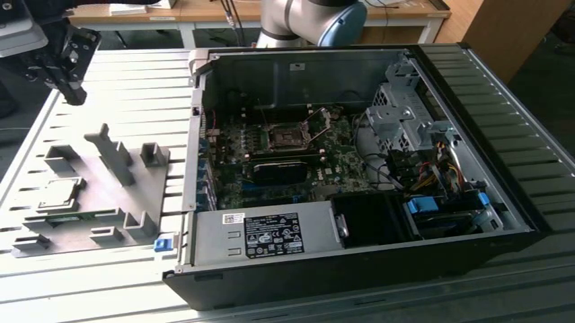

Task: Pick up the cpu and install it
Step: 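Reach for the cpu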

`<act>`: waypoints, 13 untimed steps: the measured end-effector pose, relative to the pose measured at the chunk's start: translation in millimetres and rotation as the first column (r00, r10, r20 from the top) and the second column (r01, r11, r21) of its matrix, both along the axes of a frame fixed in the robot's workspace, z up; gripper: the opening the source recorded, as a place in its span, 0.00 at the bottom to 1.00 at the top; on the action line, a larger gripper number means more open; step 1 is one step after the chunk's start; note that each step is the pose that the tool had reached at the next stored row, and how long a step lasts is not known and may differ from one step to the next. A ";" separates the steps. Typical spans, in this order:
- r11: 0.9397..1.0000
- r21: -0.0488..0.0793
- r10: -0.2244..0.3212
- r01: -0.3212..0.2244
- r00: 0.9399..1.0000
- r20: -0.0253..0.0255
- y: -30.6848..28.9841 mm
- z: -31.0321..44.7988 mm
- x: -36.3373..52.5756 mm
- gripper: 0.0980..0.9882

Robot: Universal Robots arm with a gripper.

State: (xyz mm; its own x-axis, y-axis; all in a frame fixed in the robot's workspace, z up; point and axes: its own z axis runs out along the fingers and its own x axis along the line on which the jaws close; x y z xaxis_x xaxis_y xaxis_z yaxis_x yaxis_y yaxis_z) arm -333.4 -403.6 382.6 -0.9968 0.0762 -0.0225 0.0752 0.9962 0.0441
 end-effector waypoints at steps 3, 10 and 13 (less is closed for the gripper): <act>1.000 0.000 0.000 0.000 1.000 0.000 -1.2 -0.3 -5.7 0.01; 1.000 0.000 0.000 0.000 1.000 0.000 -1.8 -0.7 -22.2 0.01; 1.000 0.000 0.000 0.000 1.000 0.000 -1.8 -0.8 -29.6 0.01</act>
